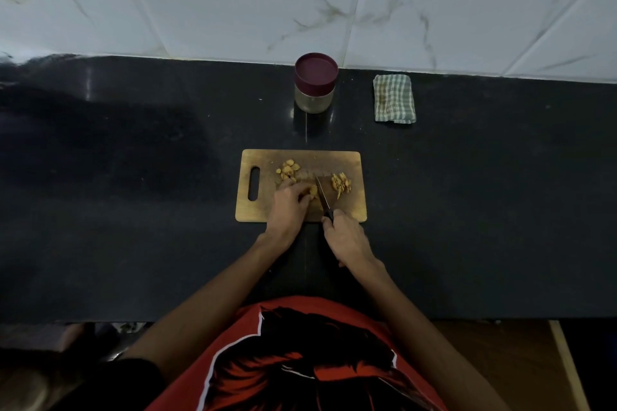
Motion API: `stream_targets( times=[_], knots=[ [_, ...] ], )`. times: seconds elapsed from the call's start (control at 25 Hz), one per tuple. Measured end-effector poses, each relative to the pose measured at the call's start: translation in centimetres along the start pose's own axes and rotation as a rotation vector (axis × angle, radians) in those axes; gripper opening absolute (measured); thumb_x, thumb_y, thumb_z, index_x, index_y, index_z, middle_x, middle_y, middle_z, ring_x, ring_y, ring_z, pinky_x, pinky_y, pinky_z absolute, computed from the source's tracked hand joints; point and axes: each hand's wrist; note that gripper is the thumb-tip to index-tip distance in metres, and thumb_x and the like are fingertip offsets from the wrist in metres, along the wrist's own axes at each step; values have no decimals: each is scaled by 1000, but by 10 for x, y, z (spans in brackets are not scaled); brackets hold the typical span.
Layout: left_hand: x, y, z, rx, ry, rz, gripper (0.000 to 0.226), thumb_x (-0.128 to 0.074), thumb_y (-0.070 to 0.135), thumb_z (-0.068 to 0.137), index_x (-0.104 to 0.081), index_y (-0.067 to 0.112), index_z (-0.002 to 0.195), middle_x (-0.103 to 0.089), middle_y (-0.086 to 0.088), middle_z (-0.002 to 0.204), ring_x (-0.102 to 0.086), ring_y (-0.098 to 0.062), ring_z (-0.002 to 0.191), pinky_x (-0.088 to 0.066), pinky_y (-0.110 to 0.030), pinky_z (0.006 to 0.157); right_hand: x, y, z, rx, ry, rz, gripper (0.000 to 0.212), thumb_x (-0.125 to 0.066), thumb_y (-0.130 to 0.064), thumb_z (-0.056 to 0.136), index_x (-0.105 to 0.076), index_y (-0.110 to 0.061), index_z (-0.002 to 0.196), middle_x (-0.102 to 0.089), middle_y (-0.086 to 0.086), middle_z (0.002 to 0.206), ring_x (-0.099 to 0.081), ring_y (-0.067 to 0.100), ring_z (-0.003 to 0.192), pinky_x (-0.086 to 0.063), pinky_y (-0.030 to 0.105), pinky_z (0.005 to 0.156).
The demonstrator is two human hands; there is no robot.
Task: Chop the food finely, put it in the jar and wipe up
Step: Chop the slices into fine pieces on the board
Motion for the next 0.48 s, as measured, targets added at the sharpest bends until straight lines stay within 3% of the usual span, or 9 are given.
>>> stream_targets(
  times=[0.2, 0.48],
  knots=[
    [-1, -1, 0, -4, 4, -1, 24, -60, 14, 90, -65, 13, 114, -57, -5, 114, -58, -14, 98, -51, -29, 88, 0, 0, -1, 8, 4, -10, 25, -40, -32, 104, -51, -10, 109, -56, 10, 105, -63, 27, 88, -58, 48, 75],
    [-4, -4, 1, -1, 2, -1, 22, -60, 17, 90, -66, 15, 112, -57, -3, 113, -58, -11, 94, -53, -29, 83, -6, -2, -6, -1, -9, -17, 25, -38, -31, 105, -49, -10, 110, -51, 4, 93, -62, 25, 82, -58, 46, 73]
  ],
)
Point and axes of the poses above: each hand's wrist, its own z-axis towards the middle knuckle, its own x-axis out of the back of the hand, y = z × x
